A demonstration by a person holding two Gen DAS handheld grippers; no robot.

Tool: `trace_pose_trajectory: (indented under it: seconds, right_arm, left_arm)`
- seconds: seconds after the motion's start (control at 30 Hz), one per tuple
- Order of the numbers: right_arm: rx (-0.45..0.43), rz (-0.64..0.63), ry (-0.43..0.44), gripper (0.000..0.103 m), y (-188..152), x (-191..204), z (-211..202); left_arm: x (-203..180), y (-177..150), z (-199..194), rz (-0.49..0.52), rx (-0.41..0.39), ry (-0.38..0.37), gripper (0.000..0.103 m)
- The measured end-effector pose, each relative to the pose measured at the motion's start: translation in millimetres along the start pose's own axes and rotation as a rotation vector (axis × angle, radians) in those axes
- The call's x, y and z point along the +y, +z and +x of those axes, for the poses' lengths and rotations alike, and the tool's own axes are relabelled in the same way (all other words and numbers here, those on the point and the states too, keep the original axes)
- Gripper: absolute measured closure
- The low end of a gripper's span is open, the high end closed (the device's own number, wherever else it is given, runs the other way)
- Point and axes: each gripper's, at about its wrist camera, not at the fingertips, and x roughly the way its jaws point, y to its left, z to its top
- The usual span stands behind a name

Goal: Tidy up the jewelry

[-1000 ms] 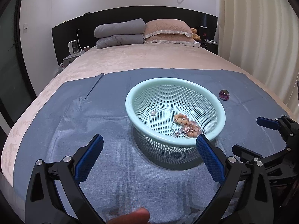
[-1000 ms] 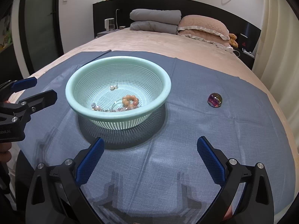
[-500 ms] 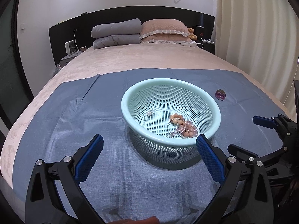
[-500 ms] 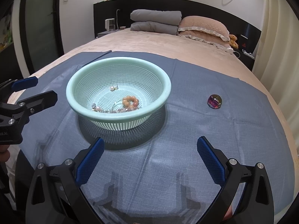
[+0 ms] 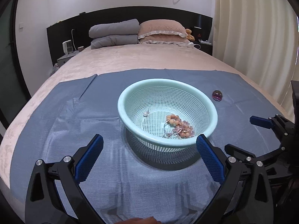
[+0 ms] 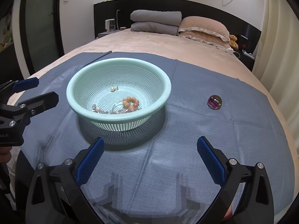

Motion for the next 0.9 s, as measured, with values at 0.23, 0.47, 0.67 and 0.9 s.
trace_pose_trajectory:
  seconds: [0.23, 0.47, 0.67, 0.9]
  right_arm:
    - [0.001, 0.002, 0.000, 0.008, -1, 0, 0]
    - [0.002, 0.000, 0.001, 0.008, -1, 0, 0]
    - [0.004, 0.003, -0.001, 0.008, 0, -2, 1]
    - [0.006, 0.000, 0.001, 0.008, 0, -1, 2]
  left_arm:
    - [11, -1, 1, -0.083, -0.002, -0.011, 0.006]
    - [4, -3, 0, -0.036, -0.011, 0.020, 0.006]
    - [0, -3, 0, 0.000, -0.018, 0.031, 0.006]
    - [-9, -4, -1, 0.065, -0.039, 0.080, 0.006]
